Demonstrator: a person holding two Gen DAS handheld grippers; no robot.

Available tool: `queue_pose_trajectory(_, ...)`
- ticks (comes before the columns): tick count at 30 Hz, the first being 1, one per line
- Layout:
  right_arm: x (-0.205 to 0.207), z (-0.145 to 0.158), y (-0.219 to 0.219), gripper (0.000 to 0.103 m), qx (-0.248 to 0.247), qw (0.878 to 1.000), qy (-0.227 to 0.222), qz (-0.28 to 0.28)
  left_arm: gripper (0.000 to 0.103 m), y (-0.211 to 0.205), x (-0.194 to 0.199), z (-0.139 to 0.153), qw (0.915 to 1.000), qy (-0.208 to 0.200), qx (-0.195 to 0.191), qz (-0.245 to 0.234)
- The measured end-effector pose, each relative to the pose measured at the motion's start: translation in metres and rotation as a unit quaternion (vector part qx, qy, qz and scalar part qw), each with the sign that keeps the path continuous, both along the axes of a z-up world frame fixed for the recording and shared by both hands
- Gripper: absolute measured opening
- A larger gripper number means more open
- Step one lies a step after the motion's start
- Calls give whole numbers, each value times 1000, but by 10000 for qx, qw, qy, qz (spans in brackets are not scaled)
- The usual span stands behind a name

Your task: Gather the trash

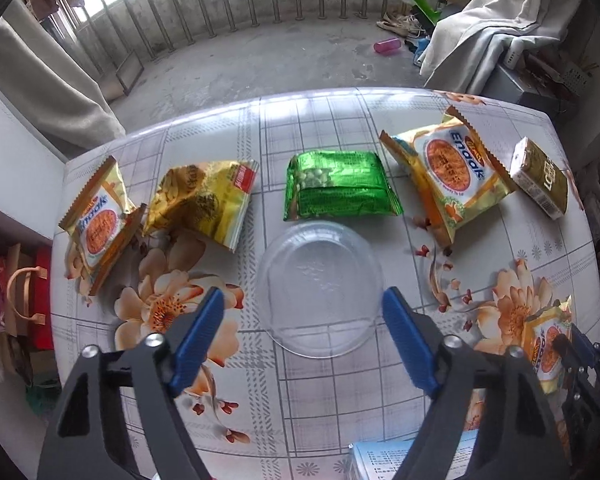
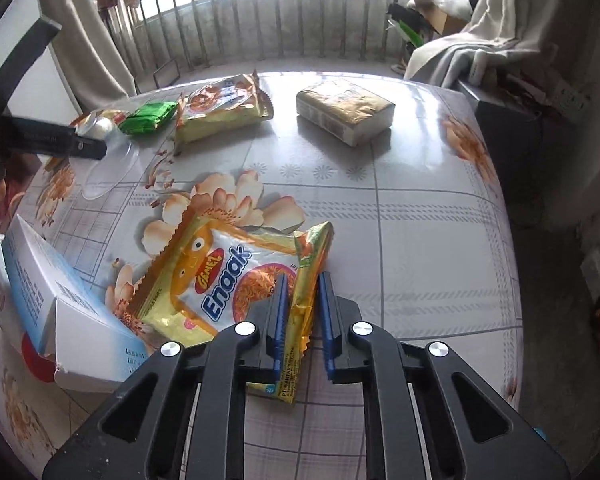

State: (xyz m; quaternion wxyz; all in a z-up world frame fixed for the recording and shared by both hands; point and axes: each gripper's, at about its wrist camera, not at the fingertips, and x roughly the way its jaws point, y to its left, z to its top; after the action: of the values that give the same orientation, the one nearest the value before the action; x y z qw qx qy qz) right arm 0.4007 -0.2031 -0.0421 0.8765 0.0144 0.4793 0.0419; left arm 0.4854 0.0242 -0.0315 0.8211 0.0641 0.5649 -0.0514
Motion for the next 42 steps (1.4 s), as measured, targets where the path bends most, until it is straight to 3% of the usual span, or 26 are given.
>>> queue_pose_trajectory(3,1,-1,-5,4,102,9998,-24,-143,62,5,0,0,9996,5,-242,144)
queue_pose_trajectory(10,-2,3,-27,3,500,9974,-90,-512,61,14,-4,10,9979,-195,-556,283)
queue_pose_trajectory(13,-8,11,-39,2,608,9959,-179,-653,61,17,-13,25,9970,-390,-634,231)
queue_pose_trajectory(18,-30,34,-58,2,769,9928,-433,-809,61,19,-41,74,9914,-962,-888,-26)
queue_pose_trajectory(24,-87,72,-71,2,1016,9878,-844,-826,61,21,-118,147,9750,-1696,-1324,-560)
queue_pose_trajectory(29,-145,90,-68,2,1352,9835,-989,-677,61,27,-209,176,9591,-1891,-1799,-1094)
queue_pose_trajectory(33,-187,82,-52,2,1634,9818,-809,-537,61,29,-269,166,9531,-1721,-2115,-1317)
queue_pose_trajectory(37,-216,69,-37,3,1751,9811,-632,-532,61,24,-320,132,9561,-1540,-2095,-1355)
queue_pose_trajectory(42,-231,41,-18,4,1783,9813,-336,-638,61,3,-364,66,9689,-1367,-1476,-1441)
